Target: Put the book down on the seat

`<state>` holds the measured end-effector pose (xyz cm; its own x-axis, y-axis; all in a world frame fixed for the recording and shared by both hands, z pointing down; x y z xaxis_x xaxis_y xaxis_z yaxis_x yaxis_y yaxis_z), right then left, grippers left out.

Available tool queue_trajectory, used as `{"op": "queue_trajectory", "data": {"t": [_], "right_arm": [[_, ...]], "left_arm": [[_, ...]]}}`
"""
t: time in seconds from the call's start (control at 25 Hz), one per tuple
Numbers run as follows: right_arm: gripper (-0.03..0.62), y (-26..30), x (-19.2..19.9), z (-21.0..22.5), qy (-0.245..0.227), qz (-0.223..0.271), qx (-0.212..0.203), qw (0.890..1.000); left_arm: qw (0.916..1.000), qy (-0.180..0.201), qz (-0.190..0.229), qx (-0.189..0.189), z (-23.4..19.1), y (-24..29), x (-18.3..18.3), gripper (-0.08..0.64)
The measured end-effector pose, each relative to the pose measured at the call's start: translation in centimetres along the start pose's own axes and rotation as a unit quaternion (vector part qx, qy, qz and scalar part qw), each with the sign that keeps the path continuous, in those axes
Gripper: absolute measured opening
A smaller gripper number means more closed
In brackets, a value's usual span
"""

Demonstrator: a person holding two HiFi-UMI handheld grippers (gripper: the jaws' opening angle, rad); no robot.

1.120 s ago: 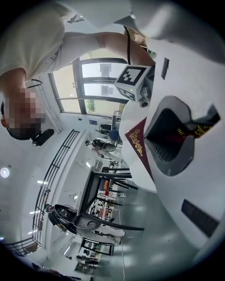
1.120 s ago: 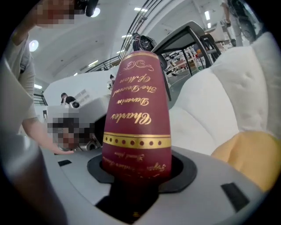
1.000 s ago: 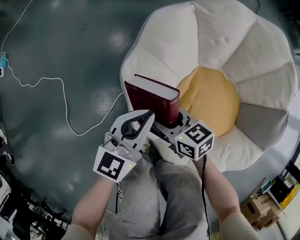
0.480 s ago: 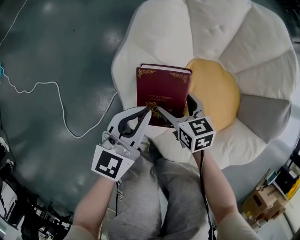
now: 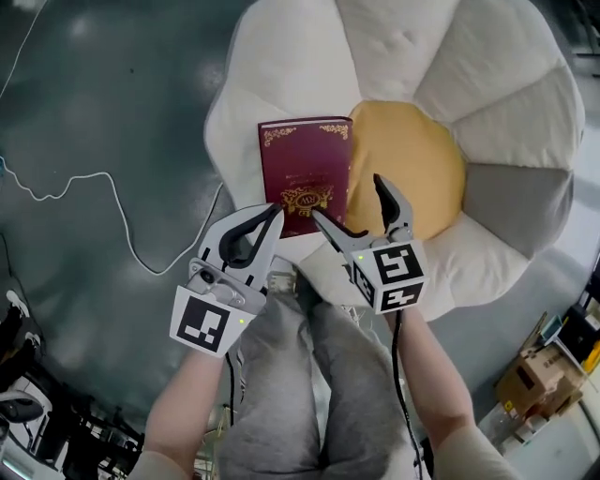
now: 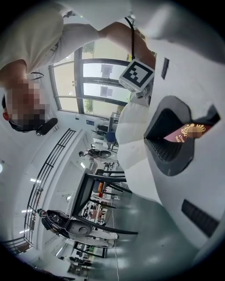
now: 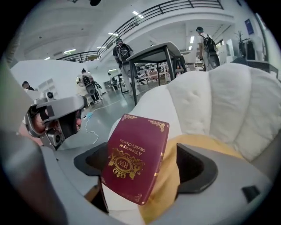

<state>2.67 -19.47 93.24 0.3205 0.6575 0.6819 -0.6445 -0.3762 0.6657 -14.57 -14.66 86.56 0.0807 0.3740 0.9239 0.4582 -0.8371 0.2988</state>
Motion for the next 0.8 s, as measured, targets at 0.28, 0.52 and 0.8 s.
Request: {"op": "queue_trajectory", "data": {"t": [0.28, 0.52, 0.8], "right_arm": [[0.469, -6.6, -4.9, -1.6, -0.001, 0.032, 0.011, 0.999], [0.194, -14.4, -11.5, -3.2, -0.02, 0.089, 0.065, 0.994], [0.084, -24.5, -19.3, -6.5, -0.022, 0.13, 0.082, 0.988]], "left_arm": [[0.9997, 0.018, 0.019, -0.004, 1.1, -1.0, -6.7, 0.005], [0.9984, 0.041, 0.038, 0.008, 3.8, -2.5, -14.4, 0.005], [0.9963, 0.063, 0.049, 0.03, 8.1, -5.1, -24.3, 0.005]]}}
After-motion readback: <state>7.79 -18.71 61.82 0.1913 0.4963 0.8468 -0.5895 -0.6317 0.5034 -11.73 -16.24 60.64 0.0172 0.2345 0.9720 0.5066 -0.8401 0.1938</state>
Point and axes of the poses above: the fingertips, and each gripper's own axes: y forward along the fingers, z to its right, x out of its underside, the point moved 7 cm from there along -y, backward along the fingers, and after that the axes turned 7 degrees about -x, right-handed, at the moved point
